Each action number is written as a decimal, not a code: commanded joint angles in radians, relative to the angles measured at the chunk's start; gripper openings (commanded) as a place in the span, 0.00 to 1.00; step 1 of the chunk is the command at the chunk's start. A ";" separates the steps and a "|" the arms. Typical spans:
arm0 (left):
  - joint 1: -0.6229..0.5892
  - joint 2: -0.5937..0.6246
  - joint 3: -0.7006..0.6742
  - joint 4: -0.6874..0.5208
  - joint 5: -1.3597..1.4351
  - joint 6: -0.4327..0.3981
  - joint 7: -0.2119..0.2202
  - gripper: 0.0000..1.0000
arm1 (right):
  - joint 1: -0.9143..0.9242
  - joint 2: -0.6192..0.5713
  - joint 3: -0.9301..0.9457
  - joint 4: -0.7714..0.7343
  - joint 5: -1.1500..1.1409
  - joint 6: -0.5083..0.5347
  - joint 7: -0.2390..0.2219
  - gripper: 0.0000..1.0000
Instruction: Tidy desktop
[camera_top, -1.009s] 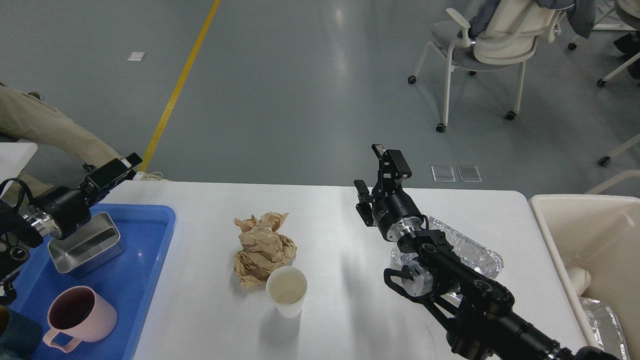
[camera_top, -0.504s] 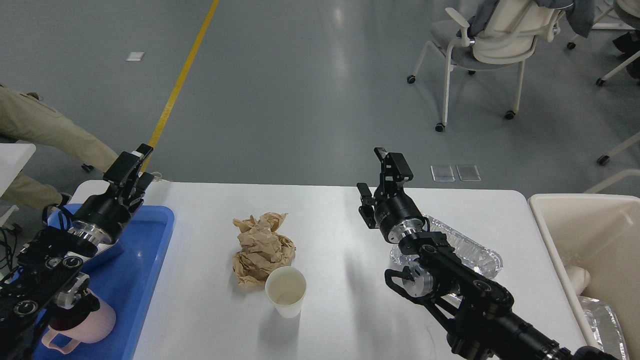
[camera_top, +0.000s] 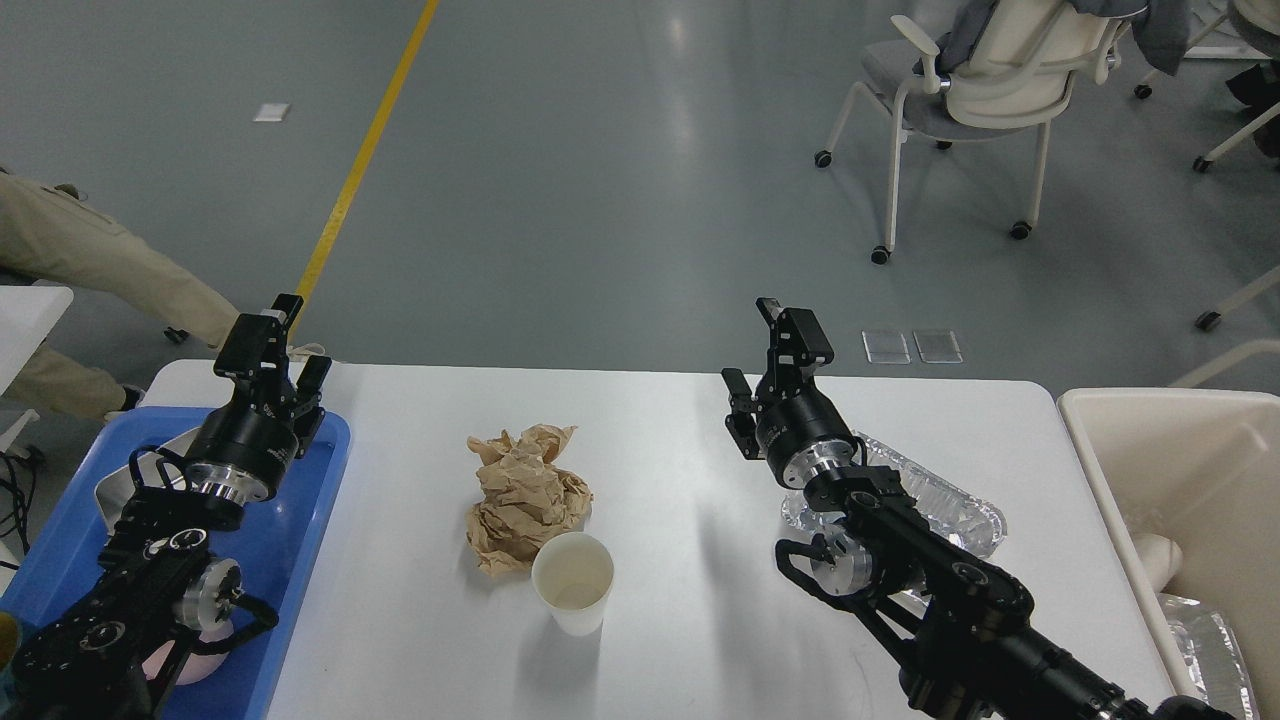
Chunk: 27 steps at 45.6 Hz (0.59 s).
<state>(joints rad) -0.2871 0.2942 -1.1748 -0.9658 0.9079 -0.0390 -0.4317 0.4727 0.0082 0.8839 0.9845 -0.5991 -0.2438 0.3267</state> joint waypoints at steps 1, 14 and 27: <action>0.006 -0.007 -0.017 0.002 -0.042 0.021 -0.031 0.97 | 0.000 -0.010 0.007 0.002 0.001 -0.008 0.000 1.00; 0.003 -0.007 -0.003 0.016 -0.222 0.001 -0.064 0.97 | 0.010 -0.048 0.046 0.008 0.002 -0.018 0.000 1.00; 0.009 -0.009 -0.003 0.010 -0.228 -0.012 -0.062 0.97 | -0.002 -0.169 0.061 0.060 0.012 -0.014 0.000 1.00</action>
<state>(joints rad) -0.2801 0.2853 -1.1780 -0.9531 0.6799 -0.0483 -0.4952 0.4839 -0.1147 0.9346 1.0085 -0.5950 -0.2633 0.3267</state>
